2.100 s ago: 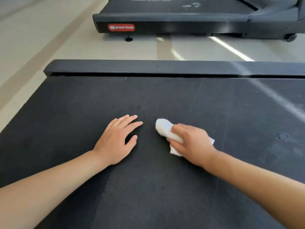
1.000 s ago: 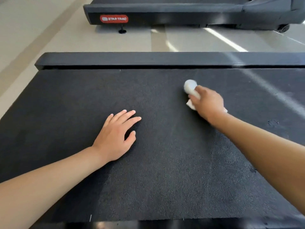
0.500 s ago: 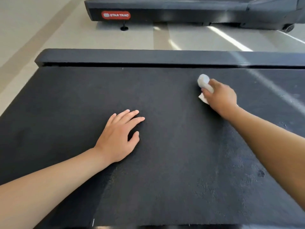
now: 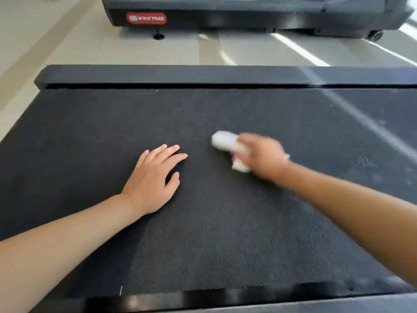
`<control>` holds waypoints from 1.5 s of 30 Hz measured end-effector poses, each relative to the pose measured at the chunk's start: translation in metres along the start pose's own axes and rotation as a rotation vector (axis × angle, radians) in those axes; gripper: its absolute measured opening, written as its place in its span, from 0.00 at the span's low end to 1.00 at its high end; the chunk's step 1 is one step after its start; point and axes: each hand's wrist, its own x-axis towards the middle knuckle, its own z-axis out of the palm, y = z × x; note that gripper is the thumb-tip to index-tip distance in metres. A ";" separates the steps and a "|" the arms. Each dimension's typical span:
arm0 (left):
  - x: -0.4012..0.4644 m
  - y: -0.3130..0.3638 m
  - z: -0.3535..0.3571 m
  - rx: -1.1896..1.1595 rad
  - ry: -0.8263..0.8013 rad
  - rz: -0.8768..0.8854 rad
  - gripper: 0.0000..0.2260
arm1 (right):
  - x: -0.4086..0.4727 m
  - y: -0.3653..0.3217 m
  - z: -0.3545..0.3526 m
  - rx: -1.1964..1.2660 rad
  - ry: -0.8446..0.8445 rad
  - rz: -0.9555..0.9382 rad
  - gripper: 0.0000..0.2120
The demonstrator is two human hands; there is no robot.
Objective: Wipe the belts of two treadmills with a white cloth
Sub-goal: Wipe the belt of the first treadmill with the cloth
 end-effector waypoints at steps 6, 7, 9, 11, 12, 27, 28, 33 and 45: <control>0.001 0.003 -0.001 0.024 -0.004 -0.001 0.27 | -0.003 0.049 -0.019 -0.124 0.131 0.372 0.11; 0.001 0.003 -0.001 0.028 -0.002 -0.002 0.27 | -0.024 0.024 -0.010 -0.075 0.088 0.250 0.11; 0.002 0.004 0.000 0.053 0.004 0.006 0.27 | -0.078 -0.032 -0.003 0.051 -0.031 -0.073 0.11; 0.005 0.006 0.002 0.074 0.008 0.025 0.27 | -0.126 -0.076 0.000 0.166 -0.230 -0.420 0.10; 0.007 0.008 0.003 0.078 0.004 0.039 0.27 | -0.139 -0.084 0.001 0.191 -0.305 -0.561 0.09; 0.012 0.020 0.008 -0.006 0.019 0.049 0.24 | -0.112 -0.028 -0.013 0.128 -0.086 -0.031 0.11; 0.011 0.020 0.008 -0.007 0.021 0.052 0.24 | -0.134 -0.060 -0.009 0.180 -0.195 -0.225 0.10; 0.011 0.023 0.006 0.013 -0.006 0.040 0.26 | -0.139 -0.072 -0.002 0.179 -0.327 -0.615 0.09; 0.002 0.028 0.003 0.040 -0.083 0.096 0.28 | -0.125 -0.060 -0.016 0.122 -0.163 -0.075 0.09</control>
